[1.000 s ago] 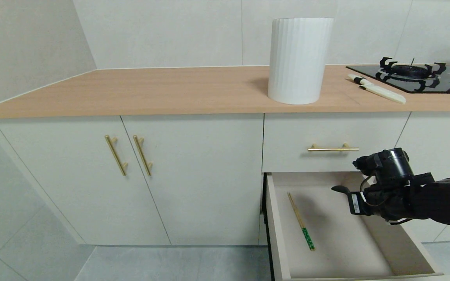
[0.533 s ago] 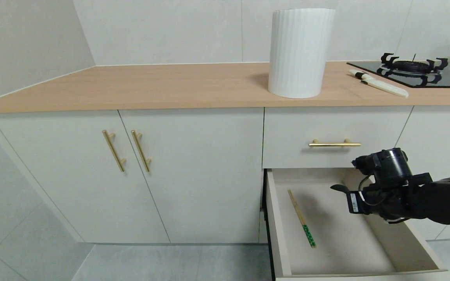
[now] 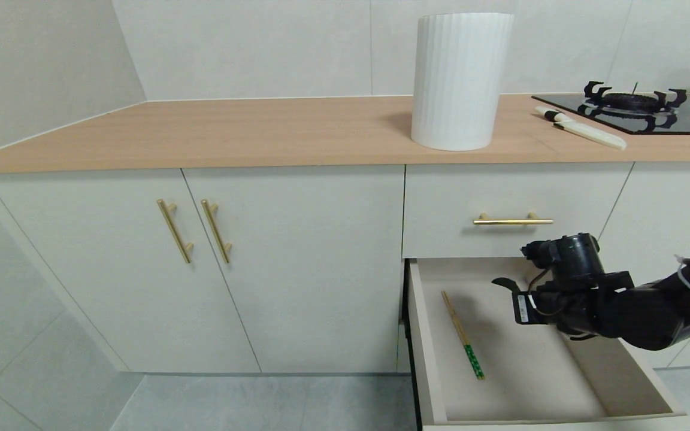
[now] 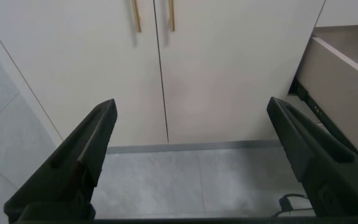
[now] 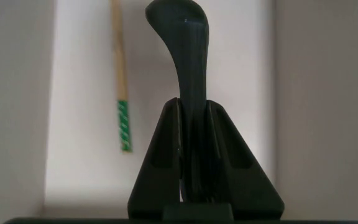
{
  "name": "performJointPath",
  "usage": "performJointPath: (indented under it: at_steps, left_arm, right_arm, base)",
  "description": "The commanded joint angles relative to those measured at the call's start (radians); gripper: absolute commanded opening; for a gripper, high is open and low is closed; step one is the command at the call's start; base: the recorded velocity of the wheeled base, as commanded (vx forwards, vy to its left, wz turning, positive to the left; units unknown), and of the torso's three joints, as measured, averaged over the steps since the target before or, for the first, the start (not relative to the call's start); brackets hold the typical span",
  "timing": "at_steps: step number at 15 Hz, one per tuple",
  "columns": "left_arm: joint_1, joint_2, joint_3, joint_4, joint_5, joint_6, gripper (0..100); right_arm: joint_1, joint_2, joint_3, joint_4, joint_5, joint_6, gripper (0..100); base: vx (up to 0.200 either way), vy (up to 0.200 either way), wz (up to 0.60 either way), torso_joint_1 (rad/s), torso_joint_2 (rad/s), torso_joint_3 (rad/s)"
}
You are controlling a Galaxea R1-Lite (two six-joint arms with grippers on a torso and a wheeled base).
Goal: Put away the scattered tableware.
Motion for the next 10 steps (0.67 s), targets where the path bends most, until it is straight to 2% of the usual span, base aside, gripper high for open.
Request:
performJointPath:
  at_steps: [1, 2, 3, 4, 10]
  left_arm:
    - [0.0, 0.002, 0.0, 0.0, 0.0, 0.0, 100]
    - [0.0, 0.002, 0.0, 0.0, 0.0, 0.0, 100]
    - [0.0, 0.002, 0.0, 0.0, 0.0, 0.0, 100]
    - [0.0, 0.002, 0.0, 0.001, 0.0, 0.0, 100]
    - [0.0, 0.002, 0.0, 0.0, 0.0, 0.0, 100]
  right_arm:
    - [0.012, 0.156, -0.008, -0.099, -0.022, 0.001, 0]
    - [0.012, 0.159, -0.008, -0.102, -0.025, 0.0, 0]
    - [0.024, 0.241, -0.01, -0.172, -0.085, -0.003, 0]
    - [0.026, 0.285, -0.013, -0.203, -0.094, -0.005, 0]
    - [0.026, 0.359, -0.048, -0.2, -0.096, -0.003, 0]
  base:
    - [0.0, 0.0, 0.0, 0.0, 0.0, 0.0]
    - [0.0, 0.0, 0.0, 0.0, 0.0, 0.0]
    - [0.0, 0.0, 0.0, 0.0, 0.0, 0.0]
    - [0.0, 0.0, 0.0, 0.0, 0.0, 0.0]
    - [0.0, 0.0, 0.0, 0.0, 0.0, 0.0]
